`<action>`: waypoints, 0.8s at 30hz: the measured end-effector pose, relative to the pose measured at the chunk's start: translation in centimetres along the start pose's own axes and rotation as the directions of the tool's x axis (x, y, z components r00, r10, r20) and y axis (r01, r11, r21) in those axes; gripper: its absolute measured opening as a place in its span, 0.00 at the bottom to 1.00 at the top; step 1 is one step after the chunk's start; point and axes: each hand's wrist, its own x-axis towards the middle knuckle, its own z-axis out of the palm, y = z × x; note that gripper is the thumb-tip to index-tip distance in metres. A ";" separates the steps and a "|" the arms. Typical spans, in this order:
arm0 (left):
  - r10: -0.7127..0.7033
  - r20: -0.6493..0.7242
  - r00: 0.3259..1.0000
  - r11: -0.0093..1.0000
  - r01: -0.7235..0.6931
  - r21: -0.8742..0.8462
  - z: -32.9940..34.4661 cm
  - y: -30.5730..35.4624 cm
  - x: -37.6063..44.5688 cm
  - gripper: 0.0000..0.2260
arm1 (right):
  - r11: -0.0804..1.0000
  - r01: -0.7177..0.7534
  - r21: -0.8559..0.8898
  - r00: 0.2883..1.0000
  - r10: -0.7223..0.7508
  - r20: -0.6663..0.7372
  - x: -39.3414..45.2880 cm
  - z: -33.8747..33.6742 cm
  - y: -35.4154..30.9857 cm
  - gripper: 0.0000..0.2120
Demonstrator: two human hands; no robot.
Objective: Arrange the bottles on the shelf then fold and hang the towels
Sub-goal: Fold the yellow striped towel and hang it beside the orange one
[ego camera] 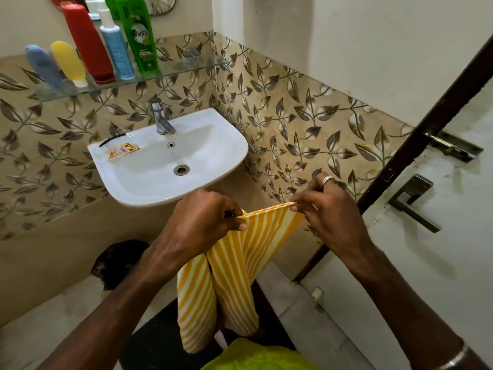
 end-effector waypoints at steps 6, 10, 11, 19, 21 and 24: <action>-0.031 -0.036 0.999 0.999 0.032 0.041 -0.5 -0.3 0.2 0.10 | 0.993 -0.061 0.103 0.997 0.054 0.062 0.8 0.3 1.1 0.07; -0.077 -0.054 0.996 0.997 0.078 0.023 -0.8 -0.9 0.7 0.11 | 0.911 -0.212 0.352 0.969 0.149 0.199 0.8 -0.4 2.1 0.06; -0.094 -0.055 0.994 0.995 0.095 0.021 -0.9 -1.1 0.8 0.12 | 0.880 -0.243 0.408 0.962 0.166 0.215 0.7 -0.6 2.3 0.07; -0.169 -0.115 0.979 0.985 0.171 0.004 -1.2 -2.4 2.7 0.09 | 0.782 -0.222 0.582 0.921 -0.027 0.388 -0.5 -2.2 2.6 0.15; -0.182 -0.124 0.976 0.983 0.184 0.003 -1.3 -2.7 3.5 0.09 | 0.831 -0.182 0.526 0.862 -0.122 0.492 -0.9 -2.7 2.1 0.22; -0.188 -0.115 0.976 0.982 0.188 -0.008 -1.3 -2.7 4.5 0.09 | 0.903 0.052 0.426 0.847 -0.266 0.459 -1.3 -2.5 1.1 0.23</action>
